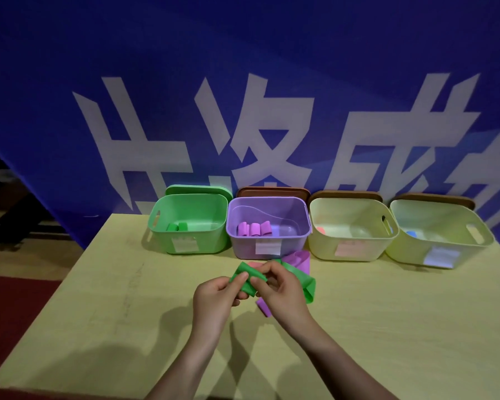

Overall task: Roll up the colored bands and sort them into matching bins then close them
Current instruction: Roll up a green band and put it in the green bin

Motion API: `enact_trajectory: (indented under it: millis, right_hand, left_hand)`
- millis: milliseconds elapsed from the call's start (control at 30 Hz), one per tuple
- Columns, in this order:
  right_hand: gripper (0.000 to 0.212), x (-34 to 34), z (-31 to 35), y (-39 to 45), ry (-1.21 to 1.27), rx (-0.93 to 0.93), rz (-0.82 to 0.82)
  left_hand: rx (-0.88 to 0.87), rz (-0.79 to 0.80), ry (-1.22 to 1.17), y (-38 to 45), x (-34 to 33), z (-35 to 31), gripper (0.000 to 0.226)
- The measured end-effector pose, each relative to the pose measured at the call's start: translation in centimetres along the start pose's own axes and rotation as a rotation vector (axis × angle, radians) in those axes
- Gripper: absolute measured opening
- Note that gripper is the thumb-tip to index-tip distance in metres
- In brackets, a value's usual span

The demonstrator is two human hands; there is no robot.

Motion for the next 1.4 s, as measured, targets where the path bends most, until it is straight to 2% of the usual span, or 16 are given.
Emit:
enact_trajectory:
  millis: [100,233,333,400,500,567,700,833,967,1100,1200,1333,1400]
  right_hand:
    - [0.021,0.1,-0.1,0.2,-0.02,0.047,-0.042]
    - [0.006,0.4,-0.1,0.7,-0.016,0.08,-0.119]
    - [0.023,0.7,-0.1,1.3,0.003,0.09,-0.188]
    - [0.025,0.8,0.0,1.7,-0.014,0.117,-0.197]
    - [0.007,0.9,0.1,2.2,-0.196,0.279,-0.146]
    - [0.013,1.1,0.3,2.8,-0.29,0.379,-0.064]
    - [0.025,2.3,0.7,4.3,-0.31,0.444,0.068]
    - [0.03,3.0,0.3,4.5,-0.327,0.469,0.173]
    - [0.031,2.9,0.2,4.1,-0.281,0.396,0.215]
    - [0.023,2.4,0.4,3.5,0.033,0.179,0.111]
    - [0.037,1.7,-0.2,3.2,0.31,-0.046,0.054]
    - [0.019,2.1,-0.5,3.7,0.296,-0.097,0.059]
    - [0.021,2.4,-0.4,3.8,0.25,-0.105,0.015]
  left_hand:
    - [-0.029,0.084,-0.084,0.0,-0.2,0.1,0.026]
    - [-0.095,0.194,-0.107,0.3,-0.3,-0.3,0.029]
    - [-0.198,0.241,0.025,0.6,-0.5,-0.7,0.033]
    - [-0.231,0.249,0.051,0.8,-0.7,-1.0,0.034]
    - [-0.168,0.239,-0.095,1.0,-0.8,-1.5,0.034]
    - [-0.1,0.221,-0.206,1.2,-0.6,-1.8,0.033]
    - [0.034,0.229,-0.374,1.5,-0.6,-2.6,0.029]
    - [0.079,0.213,-0.374,2.1,-0.7,-2.6,0.024]
    - [0.113,0.19,-0.385,2.6,-0.8,-2.2,0.018]
    - [0.082,0.26,-0.403,2.7,-1.4,-2.3,0.02]
    - [0.046,0.295,-0.427,2.8,-1.7,-2.3,0.022]
    - [0.005,0.312,-0.351,3.5,-1.8,-1.6,0.023]
    - [-0.061,0.323,-0.216,3.9,-2.0,-1.1,0.023]
Point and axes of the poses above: each hand's wrist, its own y-axis towards the middle knuckle, its own x-axis out of the back of the hand, z = x × y, the point moved 1 cm from there along y, towards the middle knuckle, and after that the axes turned 2 degrees about x, right-handed, at the moved point
